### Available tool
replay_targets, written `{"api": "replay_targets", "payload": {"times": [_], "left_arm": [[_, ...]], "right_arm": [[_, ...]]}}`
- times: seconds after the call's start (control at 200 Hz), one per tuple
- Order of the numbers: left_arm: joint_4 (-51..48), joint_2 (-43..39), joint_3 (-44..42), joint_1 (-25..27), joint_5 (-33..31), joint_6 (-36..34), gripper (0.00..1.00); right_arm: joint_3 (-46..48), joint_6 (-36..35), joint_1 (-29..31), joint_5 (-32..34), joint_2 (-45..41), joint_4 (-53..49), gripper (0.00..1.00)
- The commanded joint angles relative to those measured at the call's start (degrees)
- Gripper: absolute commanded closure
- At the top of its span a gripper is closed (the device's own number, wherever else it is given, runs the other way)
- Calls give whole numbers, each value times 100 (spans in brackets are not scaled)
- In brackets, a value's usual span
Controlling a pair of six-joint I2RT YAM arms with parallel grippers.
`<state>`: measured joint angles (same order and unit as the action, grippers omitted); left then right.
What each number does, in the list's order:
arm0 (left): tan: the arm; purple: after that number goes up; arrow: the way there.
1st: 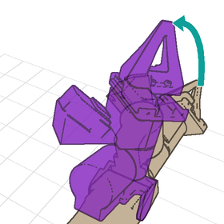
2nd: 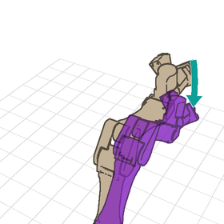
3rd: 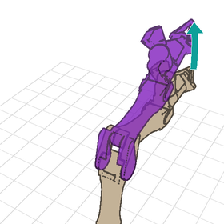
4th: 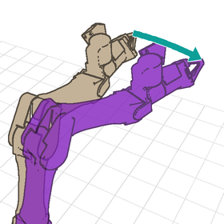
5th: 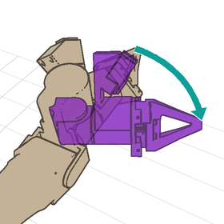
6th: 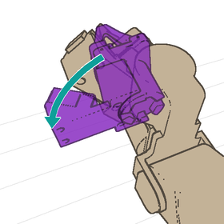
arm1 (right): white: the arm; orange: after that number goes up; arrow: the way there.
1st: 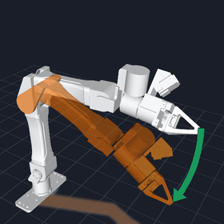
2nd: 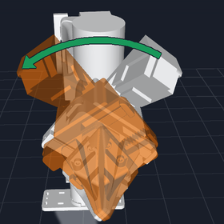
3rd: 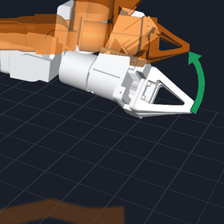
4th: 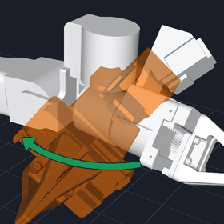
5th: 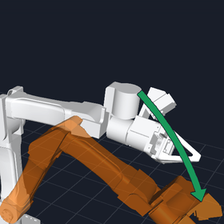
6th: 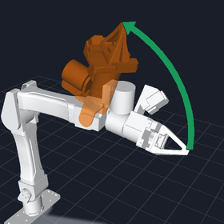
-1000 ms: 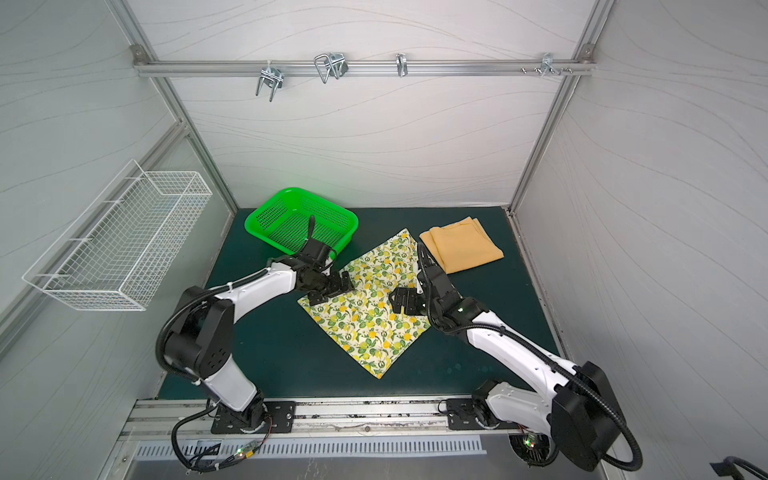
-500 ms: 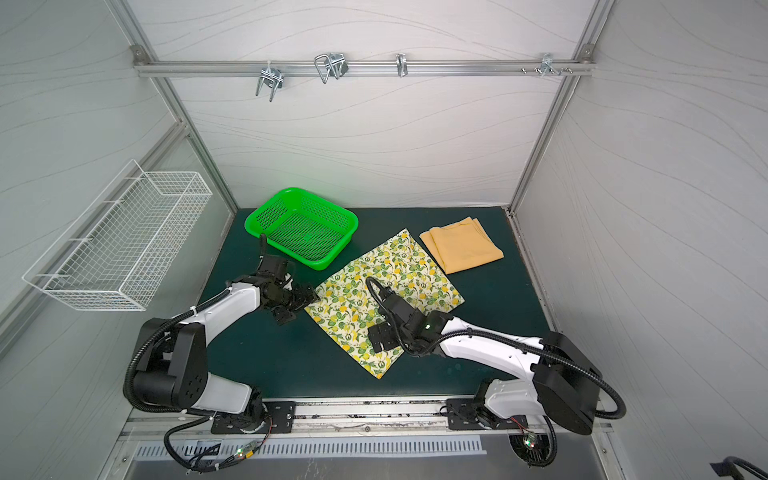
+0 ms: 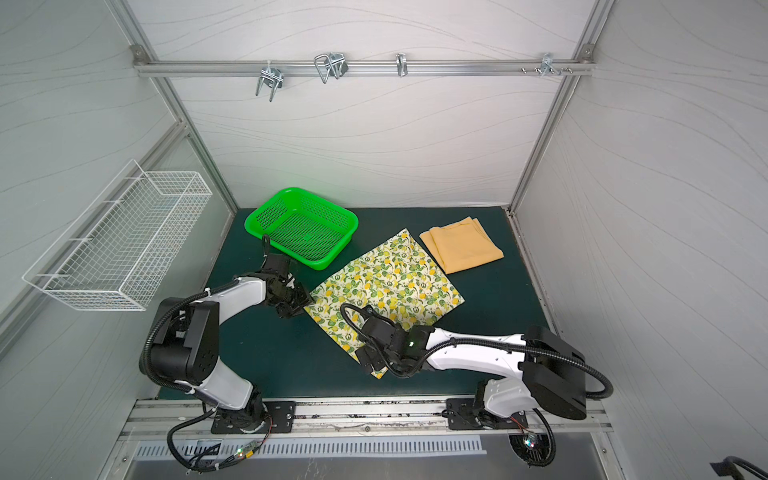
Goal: Fold and stack the skirts
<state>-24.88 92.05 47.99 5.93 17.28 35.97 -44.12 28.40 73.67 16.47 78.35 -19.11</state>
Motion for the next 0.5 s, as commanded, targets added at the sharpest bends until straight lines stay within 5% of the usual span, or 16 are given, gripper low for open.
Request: {"api": "replay_targets", "payload": {"times": [0.0,0.04,0.495], "left_arm": [[28,91,-9,-13,-68,-19,89],[-21,83,29,-13,-84,-11,100],[-754,-336,1033,-22,178,-15,100]], "right_arm": [[-141,-120,227,284,167,-166,1],[-149,-154,310,302,240,-149,1],[-260,-209,913,568,1168,77,7]]}}
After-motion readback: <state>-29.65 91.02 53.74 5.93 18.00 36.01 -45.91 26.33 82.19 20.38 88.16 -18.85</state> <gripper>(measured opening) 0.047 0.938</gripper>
